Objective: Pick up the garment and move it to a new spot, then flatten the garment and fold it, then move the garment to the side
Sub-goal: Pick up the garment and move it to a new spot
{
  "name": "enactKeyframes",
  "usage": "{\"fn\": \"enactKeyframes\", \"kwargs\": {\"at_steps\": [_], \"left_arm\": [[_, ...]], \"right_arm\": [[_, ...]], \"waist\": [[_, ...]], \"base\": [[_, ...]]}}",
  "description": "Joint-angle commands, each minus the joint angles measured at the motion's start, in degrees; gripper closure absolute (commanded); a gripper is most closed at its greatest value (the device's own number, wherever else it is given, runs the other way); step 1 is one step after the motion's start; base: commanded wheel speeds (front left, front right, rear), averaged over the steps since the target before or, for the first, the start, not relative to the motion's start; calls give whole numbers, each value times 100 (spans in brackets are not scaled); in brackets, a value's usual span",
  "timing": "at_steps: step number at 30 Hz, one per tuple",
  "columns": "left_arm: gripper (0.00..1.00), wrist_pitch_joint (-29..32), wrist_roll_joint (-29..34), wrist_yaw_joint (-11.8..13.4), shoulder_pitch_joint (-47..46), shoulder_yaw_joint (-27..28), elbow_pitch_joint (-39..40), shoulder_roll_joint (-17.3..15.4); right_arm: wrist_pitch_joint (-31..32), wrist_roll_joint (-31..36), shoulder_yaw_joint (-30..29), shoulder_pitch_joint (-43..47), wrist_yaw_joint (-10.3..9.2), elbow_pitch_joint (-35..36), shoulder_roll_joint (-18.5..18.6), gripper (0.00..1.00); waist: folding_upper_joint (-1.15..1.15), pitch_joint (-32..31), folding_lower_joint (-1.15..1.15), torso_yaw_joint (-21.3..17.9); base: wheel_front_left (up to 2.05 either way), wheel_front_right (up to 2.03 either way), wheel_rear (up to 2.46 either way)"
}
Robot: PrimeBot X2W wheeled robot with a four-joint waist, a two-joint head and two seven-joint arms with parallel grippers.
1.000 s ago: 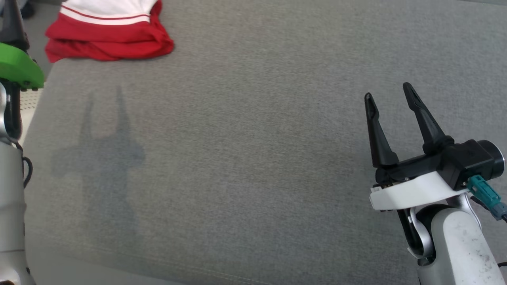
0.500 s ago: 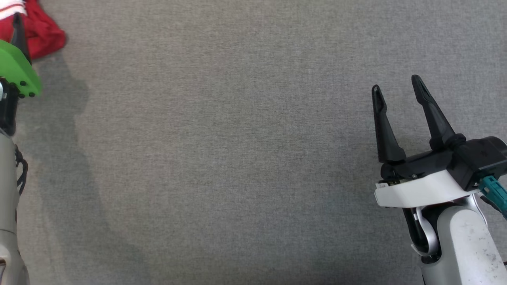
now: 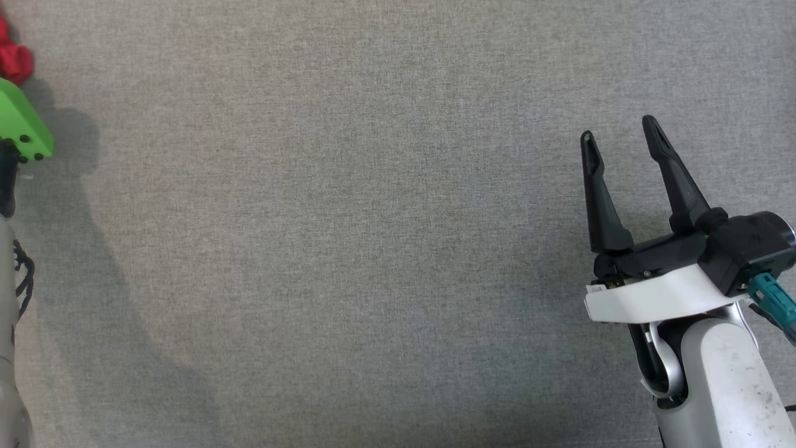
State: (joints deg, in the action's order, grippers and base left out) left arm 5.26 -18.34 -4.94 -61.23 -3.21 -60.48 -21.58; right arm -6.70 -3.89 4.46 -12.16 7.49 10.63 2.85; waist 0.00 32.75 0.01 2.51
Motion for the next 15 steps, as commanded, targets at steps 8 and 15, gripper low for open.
{"fn": "enactKeyframes", "kwargs": {"at_steps": [8, 15], "left_arm": [[100, -560, 136, -24, -183, -159, 39, -215], [100, -846, 131, -182, -256, -473, 321, 71]], "right_arm": [[-226, -202, -10, -13, 0, -373, 9, 0], [-364, -380, -130, 210, 0, -716, 9, 0]], "waist": [[0, -799, -1, -73], [0, -1683, -1, -208]], "base": [[0, 0, 0], [0, 0, 0]]}}
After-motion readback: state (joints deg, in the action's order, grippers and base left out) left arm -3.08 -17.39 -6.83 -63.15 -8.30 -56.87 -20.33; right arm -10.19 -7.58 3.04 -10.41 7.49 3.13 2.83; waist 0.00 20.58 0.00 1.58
